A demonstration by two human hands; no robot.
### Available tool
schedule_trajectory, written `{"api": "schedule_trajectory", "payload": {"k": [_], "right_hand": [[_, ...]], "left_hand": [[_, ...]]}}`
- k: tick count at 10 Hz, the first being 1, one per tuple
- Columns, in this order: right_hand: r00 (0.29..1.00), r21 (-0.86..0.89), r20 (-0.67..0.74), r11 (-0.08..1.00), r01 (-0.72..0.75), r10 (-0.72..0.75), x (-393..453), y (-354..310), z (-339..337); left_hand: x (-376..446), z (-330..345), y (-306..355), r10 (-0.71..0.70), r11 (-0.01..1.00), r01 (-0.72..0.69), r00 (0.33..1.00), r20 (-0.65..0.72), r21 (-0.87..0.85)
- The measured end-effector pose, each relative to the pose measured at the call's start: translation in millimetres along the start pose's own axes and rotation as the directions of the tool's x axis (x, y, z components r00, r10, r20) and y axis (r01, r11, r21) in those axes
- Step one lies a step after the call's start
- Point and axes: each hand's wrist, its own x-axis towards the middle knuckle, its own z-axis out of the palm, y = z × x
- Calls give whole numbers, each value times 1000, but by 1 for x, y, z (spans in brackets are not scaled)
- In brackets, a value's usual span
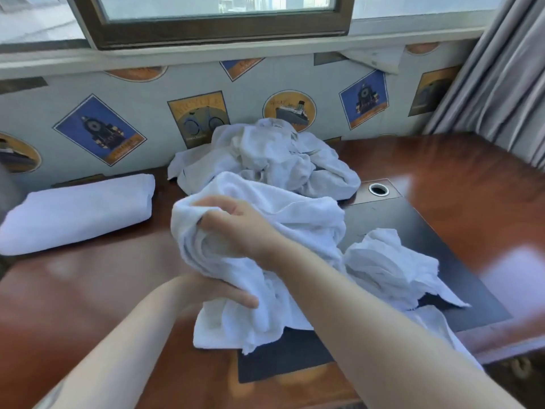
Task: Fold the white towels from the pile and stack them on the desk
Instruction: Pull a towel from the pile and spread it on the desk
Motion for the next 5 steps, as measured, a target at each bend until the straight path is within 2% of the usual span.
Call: {"api": "schedule_trajectory", "payload": {"k": [1, 2, 3, 4, 5], "right_hand": [[974, -192, 191, 978, -85, 122, 4, 34, 40], [985, -215, 85, 968, -130, 151, -9, 71, 53], [934, -429, -345, 871, -241, 89, -28, 108, 31], [760, -481, -568, 622, -617, 316, -57, 149, -3], [706, -532, -512, 465, -708, 489, -75, 183, -13]], "left_hand": [[1, -14, -20, -65, 926, 31, 995, -79, -377], [20, -16, -69, -195, 693, 2, 963, -185, -721], [18, -26, -83, -303, 625, 0, 922, -242, -781], [21, -48, -89, -388, 478, -69, 877, -281, -876], [18, -67, -89, -397, 485, -74, 869, -295, -871]]}}
